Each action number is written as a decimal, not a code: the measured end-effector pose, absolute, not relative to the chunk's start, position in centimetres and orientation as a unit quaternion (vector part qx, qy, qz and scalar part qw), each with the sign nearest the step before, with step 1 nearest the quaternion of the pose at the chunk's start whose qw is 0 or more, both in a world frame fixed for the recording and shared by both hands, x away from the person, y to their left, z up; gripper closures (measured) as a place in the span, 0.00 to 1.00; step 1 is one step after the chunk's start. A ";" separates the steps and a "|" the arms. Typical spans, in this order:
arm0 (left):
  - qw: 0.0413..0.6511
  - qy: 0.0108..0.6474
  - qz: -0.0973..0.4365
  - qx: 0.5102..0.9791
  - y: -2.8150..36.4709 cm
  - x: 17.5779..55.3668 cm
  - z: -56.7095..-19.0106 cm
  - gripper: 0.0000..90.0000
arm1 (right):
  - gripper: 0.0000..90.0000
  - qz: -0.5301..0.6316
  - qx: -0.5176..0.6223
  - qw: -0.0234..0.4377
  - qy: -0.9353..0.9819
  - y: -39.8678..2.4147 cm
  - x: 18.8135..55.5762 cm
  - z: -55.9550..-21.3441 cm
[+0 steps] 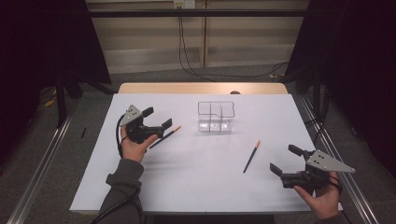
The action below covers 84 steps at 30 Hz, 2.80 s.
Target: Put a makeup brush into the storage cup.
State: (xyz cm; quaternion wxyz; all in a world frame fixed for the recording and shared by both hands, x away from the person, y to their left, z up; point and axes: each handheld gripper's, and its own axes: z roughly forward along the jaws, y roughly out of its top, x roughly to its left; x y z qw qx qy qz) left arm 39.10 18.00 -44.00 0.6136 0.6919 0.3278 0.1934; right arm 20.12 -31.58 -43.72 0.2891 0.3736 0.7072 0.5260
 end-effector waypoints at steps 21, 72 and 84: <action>0.590 0.322 0.190 0.716 16.3 41.5 -43.3 0.02 | 0.04 0.525 0.371 0.289 0.710 -31.4 20.5 -43.7; 0.324 0.326 0.092 0.883 13.5 45.4 -42.2 0.03 | 0.04 0.517 0.375 0.288 0.714 -31.9 20.6 -43.8; 0.263 0.326 0.062 0.906 12.7 45.9 -42.2 0.04 | 0.04 0.518 0.374 0.288 0.713 -32.0 20.6 -43.8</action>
